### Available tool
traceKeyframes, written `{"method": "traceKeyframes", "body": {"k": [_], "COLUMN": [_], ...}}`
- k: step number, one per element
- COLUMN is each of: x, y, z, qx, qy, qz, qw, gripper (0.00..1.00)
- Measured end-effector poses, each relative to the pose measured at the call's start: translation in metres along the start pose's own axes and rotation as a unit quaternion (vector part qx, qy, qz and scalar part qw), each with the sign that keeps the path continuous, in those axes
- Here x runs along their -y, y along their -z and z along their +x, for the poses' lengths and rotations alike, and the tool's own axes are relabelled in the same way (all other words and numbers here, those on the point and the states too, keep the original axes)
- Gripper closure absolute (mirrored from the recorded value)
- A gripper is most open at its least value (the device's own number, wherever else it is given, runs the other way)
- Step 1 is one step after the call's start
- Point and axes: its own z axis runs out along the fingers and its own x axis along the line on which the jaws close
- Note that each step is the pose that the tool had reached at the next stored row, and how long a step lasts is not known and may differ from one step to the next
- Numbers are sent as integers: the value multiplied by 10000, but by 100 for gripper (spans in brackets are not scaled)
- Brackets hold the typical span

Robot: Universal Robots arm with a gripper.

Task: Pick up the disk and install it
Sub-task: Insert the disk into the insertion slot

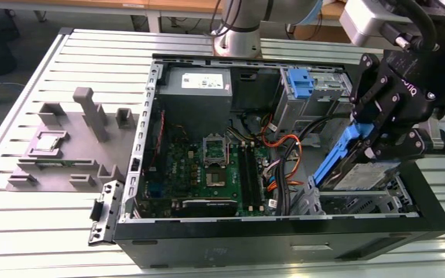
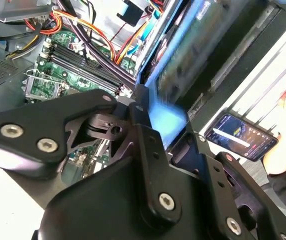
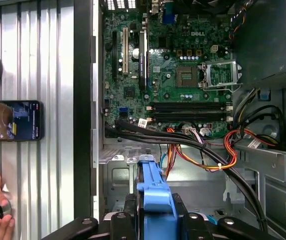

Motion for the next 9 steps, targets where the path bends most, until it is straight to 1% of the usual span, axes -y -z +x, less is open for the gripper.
{"method": "traceKeyframes", "body": {"k": [1, 2, 7, 9], "x": [0, 0, 0, 2], "y": [0, 0, -2, -29], "z": [0, 0, 0, 1], "qx": [0, 0, 0, 3], "qy": [0, 0, 0, 1], "qz": [0, 0, 0, 10], "qw": [10000, 10000, 10000, 10000], "gripper": [62, 56, 56, 56]}}
